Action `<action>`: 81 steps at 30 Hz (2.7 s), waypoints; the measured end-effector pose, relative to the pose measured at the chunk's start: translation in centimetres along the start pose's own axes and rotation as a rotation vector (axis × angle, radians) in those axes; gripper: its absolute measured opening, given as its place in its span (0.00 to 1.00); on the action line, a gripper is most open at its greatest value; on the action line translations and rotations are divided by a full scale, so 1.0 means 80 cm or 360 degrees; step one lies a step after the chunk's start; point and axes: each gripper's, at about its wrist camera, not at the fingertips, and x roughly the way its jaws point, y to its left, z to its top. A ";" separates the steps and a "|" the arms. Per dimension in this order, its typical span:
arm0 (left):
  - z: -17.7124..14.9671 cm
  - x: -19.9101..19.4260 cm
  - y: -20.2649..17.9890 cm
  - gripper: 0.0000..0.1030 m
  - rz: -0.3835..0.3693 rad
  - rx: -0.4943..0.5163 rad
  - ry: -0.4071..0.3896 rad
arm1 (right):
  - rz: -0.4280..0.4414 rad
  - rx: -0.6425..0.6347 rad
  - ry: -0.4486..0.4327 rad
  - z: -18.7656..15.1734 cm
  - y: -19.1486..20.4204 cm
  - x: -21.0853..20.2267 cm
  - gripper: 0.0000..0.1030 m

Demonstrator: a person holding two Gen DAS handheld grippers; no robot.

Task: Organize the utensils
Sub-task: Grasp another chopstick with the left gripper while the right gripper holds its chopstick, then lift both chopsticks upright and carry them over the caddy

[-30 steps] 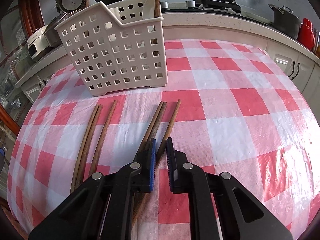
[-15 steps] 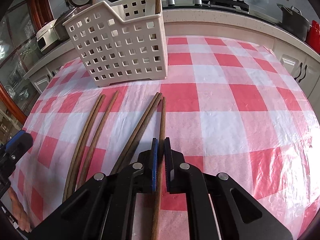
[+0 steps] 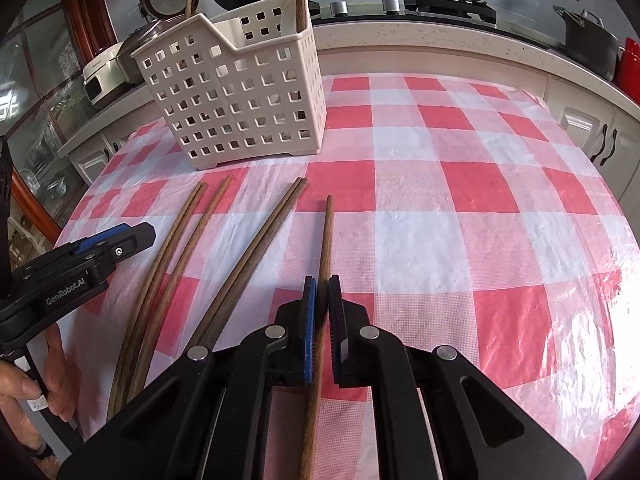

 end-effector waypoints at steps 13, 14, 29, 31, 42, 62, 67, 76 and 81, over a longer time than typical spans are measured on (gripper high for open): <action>0.005 0.020 -0.011 0.32 0.0062 0.0016 0.0045 | 0.0073 0.0041 0.0002 -0.001 -0.009 -0.001 0.06; 0.005 0.021 -0.013 0.32 0.0081 0.0031 0.0049 | 0.0075 0.0042 0.0002 -0.001 -0.009 -0.001 0.06; 0.009 0.027 -0.018 0.10 0.0074 0.0073 0.0063 | 0.0037 -0.0014 0.0026 0.008 -0.005 0.005 0.06; 0.009 0.027 -0.018 0.10 0.0072 0.0078 0.0067 | 0.0023 -0.0031 0.0028 0.010 -0.003 0.007 0.06; 0.009 0.030 -0.018 0.08 0.0062 0.0124 0.0055 | -0.0070 -0.0180 0.0079 0.019 0.010 0.014 0.07; 0.010 -0.081 0.005 0.06 -0.0056 0.0059 -0.0285 | 0.0082 -0.0131 -0.0307 0.037 0.015 -0.068 0.06; 0.009 -0.133 0.005 0.06 -0.0069 0.0077 -0.0438 | 0.0112 -0.0162 -0.0404 0.042 0.028 -0.103 0.06; 0.001 -0.191 0.007 0.06 -0.0074 0.0098 -0.0608 | 0.0122 -0.0241 -0.0552 0.041 0.047 -0.153 0.06; -0.007 -0.211 0.005 0.06 -0.0067 0.0121 -0.0670 | 0.0124 -0.0282 -0.0593 0.036 0.053 -0.172 0.06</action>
